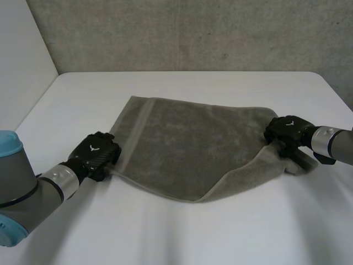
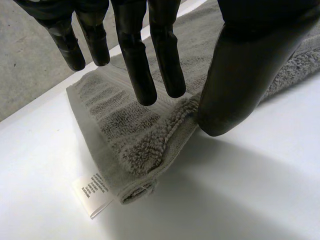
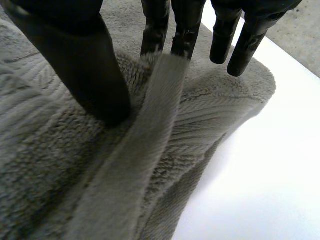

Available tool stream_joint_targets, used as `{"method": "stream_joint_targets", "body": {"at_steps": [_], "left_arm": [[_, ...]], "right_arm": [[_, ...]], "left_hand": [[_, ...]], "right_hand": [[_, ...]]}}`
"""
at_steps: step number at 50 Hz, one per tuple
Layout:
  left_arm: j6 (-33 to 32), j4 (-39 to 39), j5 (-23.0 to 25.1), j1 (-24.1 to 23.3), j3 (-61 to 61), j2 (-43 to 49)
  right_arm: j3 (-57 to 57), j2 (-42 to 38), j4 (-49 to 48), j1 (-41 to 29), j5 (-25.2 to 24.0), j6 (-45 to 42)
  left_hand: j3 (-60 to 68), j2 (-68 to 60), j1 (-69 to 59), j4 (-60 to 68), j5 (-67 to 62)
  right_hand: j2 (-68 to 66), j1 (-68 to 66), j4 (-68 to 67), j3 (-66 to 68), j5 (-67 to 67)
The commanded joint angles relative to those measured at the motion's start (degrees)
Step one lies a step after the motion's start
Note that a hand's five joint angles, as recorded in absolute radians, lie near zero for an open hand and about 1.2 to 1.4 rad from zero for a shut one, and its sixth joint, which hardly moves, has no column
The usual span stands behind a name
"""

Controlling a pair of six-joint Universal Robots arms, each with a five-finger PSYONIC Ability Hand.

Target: Fold the towel.

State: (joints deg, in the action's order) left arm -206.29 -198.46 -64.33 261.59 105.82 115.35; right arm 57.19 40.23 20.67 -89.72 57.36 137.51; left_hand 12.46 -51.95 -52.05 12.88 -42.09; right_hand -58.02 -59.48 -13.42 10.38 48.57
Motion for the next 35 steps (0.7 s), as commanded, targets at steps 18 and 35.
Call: {"method": "stream_joint_targets", "body": {"at_steps": [18,35], "left_arm": [[0.01,0.09,-0.09,0.32,0.09,-0.21],[-0.07,0.00,0.17,0.59,0.09,0.05]], "right_arm": [[17.58,17.41,-0.72,2.80,-3.66,0.04],[23.76,20.68,-5.56,4.38,-4.10,3.99]], "left_hand": [[-2.46,1.70,1.80,-2.88,1.84],[-2.46,3.05,3.15,-2.88,3.18]], "right_hand": [[-21.98,-20.52,3.42,-0.38,21.43],[3.19,4.65,3.42,-0.38,-3.74]]}}
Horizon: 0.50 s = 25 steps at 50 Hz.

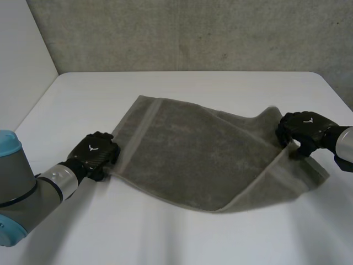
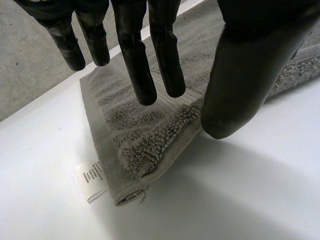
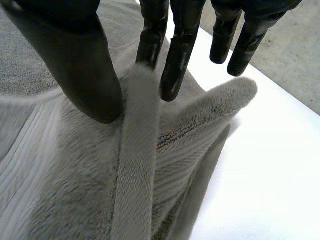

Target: Fold the towel.

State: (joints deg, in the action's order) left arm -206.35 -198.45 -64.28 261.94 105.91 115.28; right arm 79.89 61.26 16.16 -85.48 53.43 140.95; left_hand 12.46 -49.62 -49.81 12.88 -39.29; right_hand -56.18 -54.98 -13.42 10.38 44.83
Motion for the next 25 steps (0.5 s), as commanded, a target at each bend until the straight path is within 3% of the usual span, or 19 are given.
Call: {"method": "stream_joint_targets", "body": {"at_steps": [1,25], "left_arm": [[-0.02,-0.09,0.03,0.32,0.00,0.29],[-0.11,-0.09,-0.06,0.41,-0.53,0.56]], "right_arm": [[1.49,-0.35,-1.22,0.14,-0.69,0.55],[3.60,-0.62,-3.68,-0.47,-1.92,0.20]], "left_hand": [[-2.46,0.72,0.90,-2.88,0.39],[-2.46,0.05,0.23,-2.88,-0.29]], "right_hand": [[1.18,-0.02,3.42,-0.38,0.16],[4.21,3.01,3.42,-0.38,-2.87]]}}
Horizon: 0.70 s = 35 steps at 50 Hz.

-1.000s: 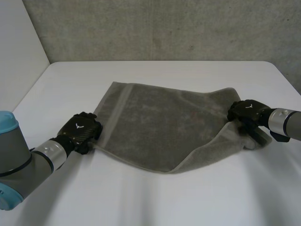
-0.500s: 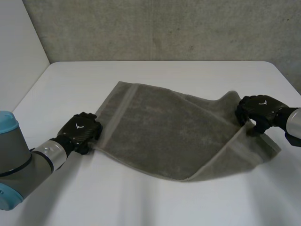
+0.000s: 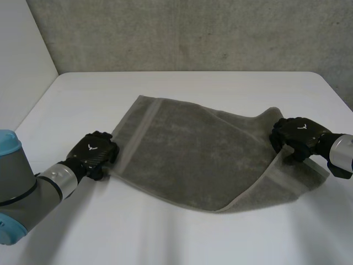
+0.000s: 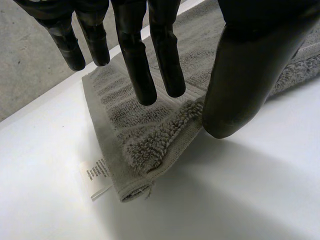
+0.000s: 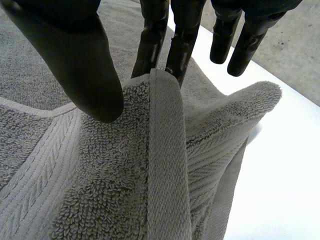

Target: Fold the towel.

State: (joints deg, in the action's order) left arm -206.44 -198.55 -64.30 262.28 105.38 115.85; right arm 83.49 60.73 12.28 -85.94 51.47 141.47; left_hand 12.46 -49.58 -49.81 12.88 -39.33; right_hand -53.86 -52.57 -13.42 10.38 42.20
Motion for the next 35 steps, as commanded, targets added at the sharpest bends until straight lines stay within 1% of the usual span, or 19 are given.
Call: {"method": "stream_joint_targets", "body": {"at_steps": [1,8,13,14,15,16,17,18,19,21,22,23,24,26,29,34,35], "left_arm": [[-0.10,0.00,-0.04,0.08,0.00,-0.01],[-0.19,0.00,-0.04,0.17,-0.18,-0.01],[-0.19,0.00,-0.13,0.25,-0.35,-0.01],[-0.28,0.00,-0.21,0.25,-0.44,0.08],[-0.28,0.00,-0.21,0.25,-0.44,0.08],[-0.28,0.00,-0.30,0.25,-0.53,0.08],[-0.28,0.00,-0.30,0.25,-0.53,0.08],[-0.28,0.00,-0.39,0.17,-0.70,0.08],[-0.28,0.00,-0.39,0.17,-0.70,0.08],[-0.28,0.00,-0.48,0.17,-1.40,0.43],[-0.28,0.00,-0.48,0.17,-1.41,0.43],[-0.28,0.09,-0.48,0.17,-1.76,0.78],[-0.28,0.09,-0.48,0.17,-2.19,1.04],[-0.19,0.18,-0.48,0.17,-2.46,1.05],[-0.01,0.35,-0.39,0.17,-2.64,1.05],[-0.10,2.11,-0.30,0.17,-2.99,0.96],[-0.10,3.07,-0.22,0.17,-3.08,0.44]], "right_arm": [[0.26,-0.09,0.29,-0.01,0.04,-0.76],[2.02,0.17,0.38,0.51,-0.14,-1.46],[3.43,0.79,0.38,0.69,-0.05,-3.57],[3.86,1.14,0.47,0.78,0.04,-4.44],[4.30,1.49,0.55,0.86,0.12,-5.06],[4.31,1.49,0.56,0.87,0.13,-5.07],[4.74,1.93,0.64,0.87,0.04,-5.33],[5.27,2.80,0.56,1.04,-0.14,-5.24],[5.28,2.81,0.56,1.04,-0.14,-5.24],[5.63,4.13,0.56,1.13,-0.23,-4.89],[6.41,5.70,0.38,1.74,-0.31,-4.54],[7.11,7.45,0.38,2.70,-0.58,-4.54],[7.12,7.47,0.38,2.71,-0.58,-4.54],[8.87,10.70,-0.06,4.63,-1.45,-3.93],[9.58,12.30,-0.32,5.61,-2.16,-2.87],[12.65,17.21,-2.78,10.52,-5.75,1.17],[12.66,17.22,-2.78,10.53,-5.76,1.17]], "left_hand": [[-2.46,0.00,0.23,-2.88,-0.24],[-2.46,0.00,0.23,-2.88,-0.24],[-2.46,0.00,0.23,-2.88,-0.24],[-2.46,-0.33,-0.10,-2.88,-0.58],[-2.46,-0.34,-0.10,-2.88,-0.58],[-2.46,-3.17,-2.93,-2.88,-3.41],[-2.46,-3.19,-2.96,-2.88,-3.44],[-2.46,-9.02,-8.79,-2.88,-9.27],[-2.46,-9.08,-8.85,-2.88,-9.33],[-2.46,-26.31,-26.08,-2.88,-26.56],[-2.46,-26.41,-26.17,-2.88,-26.65],[-2.46,-30.38,-30.15,-2.88,-30.63],[-2.46,-30.42,-30.19,-2.88,-30.67],[-2.46,-30.42,-30.19,-2.88,-30.67],[-2.46,-30.42,-30.19,-2.88,-30.67],[-2.46,-30.42,-30.19,-2.88,-30.67],[-2.46,-30.42,-30.19,-2.88,-30.67]], "right_hand": [[1.89,0.60,3.42,-0.38,-0.23],[1.72,0.43,3.42,-0.38,-0.07],[0.21,-1.08,3.42,-0.38,1.45],[-2.29,-3.58,3.42,-0.38,3.95],[-9.81,-11.10,3.42,-0.38,11.46],[-9.88,-11.18,3.42,-0.38,11.54],[-20.54,-21.83,3.42,-0.38,22.20],[-26.09,-27.38,3.42,-0.38,27.74],[-26.14,-27.43,3.42,-0.38,27.80],[-26.14,-27.43,3.42,-0.38,27.80],[-26.14,-27.43,3.42,-0.38,27.80],[-26.14,-27.43,3.42,-0.38,27.80],[-26.14,-27.43,3.42,-0.38,27.80],[-26.14,-27.43,3.42,-0.38,27.80],[-26.14,-27.43,3.42,-0.38,27.80],[-26.14,-27.43,3.42,-0.38,27.80],[-26.14,-27.43,3.42,-0.38,27.80]]}}
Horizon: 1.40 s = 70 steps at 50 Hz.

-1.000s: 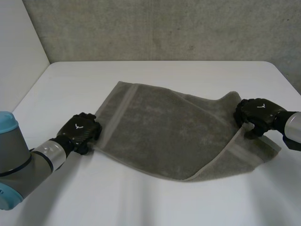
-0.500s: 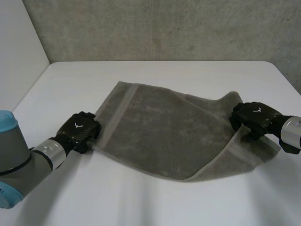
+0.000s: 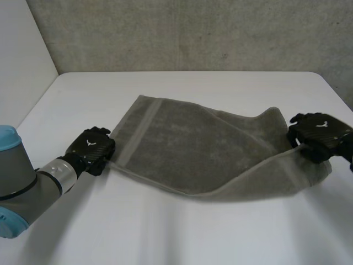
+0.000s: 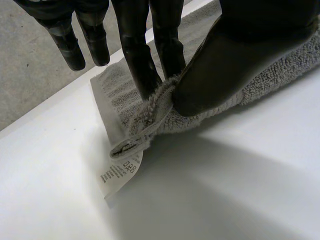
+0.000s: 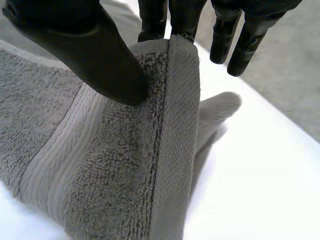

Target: Fold the towel.

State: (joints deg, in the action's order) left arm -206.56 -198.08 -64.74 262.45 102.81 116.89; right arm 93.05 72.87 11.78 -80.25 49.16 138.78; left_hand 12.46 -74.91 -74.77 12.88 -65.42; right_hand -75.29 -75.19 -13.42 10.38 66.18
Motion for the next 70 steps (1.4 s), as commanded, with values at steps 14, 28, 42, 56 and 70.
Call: {"method": "stream_joint_targets", "body": {"at_steps": [14,28,42,56,70], "left_arm": [[1.60,12.90,1.81,1.31,-1.12,-16.26],[7.66,19.58,2.86,4.30,1.07,-32.96],[9.77,21.25,3.92,6.76,-4.64,-38.05],[10.30,22.39,4.09,7.81,-2.45,-31.11],[8.19,21.86,4.18,7.55,-5.86,-16.99]], "right_arm": [[5.74,15.20,-2.64,12.84,-13.30,10.02],[6.88,20.38,4.91,25.57,-27.60,8.10],[1.17,24.26,5.46,19.53,-31.50,7.21],[-1.92,13.88,2.18,4.13,-9.44,-1.47],[-0.24,5.72,1.16,1.95,-8.12,-7.03]], "left_hand": [[-2.46,-5.09,-5.23,-2.88,-4.58],[-2.46,-5.09,-5.23,-2.88,-4.58],[-2.46,-5.09,-5.23,-2.88,-4.58],[-2.46,-5.09,-5.23,-2.88,-4.58],[-2.46,-5.09,-5.23,-2.88,-4.58]], "right_hand": [[-4.71,-4.81,3.42,-0.38,3.82],[-4.71,-4.81,3.42,-0.38,3.82],[-4.71,-4.81,3.42,-0.38,3.82],[-4.71,-4.81,3.42,-0.38,3.82],[-4.71,-4.81,3.42,-0.38,3.82]]}}
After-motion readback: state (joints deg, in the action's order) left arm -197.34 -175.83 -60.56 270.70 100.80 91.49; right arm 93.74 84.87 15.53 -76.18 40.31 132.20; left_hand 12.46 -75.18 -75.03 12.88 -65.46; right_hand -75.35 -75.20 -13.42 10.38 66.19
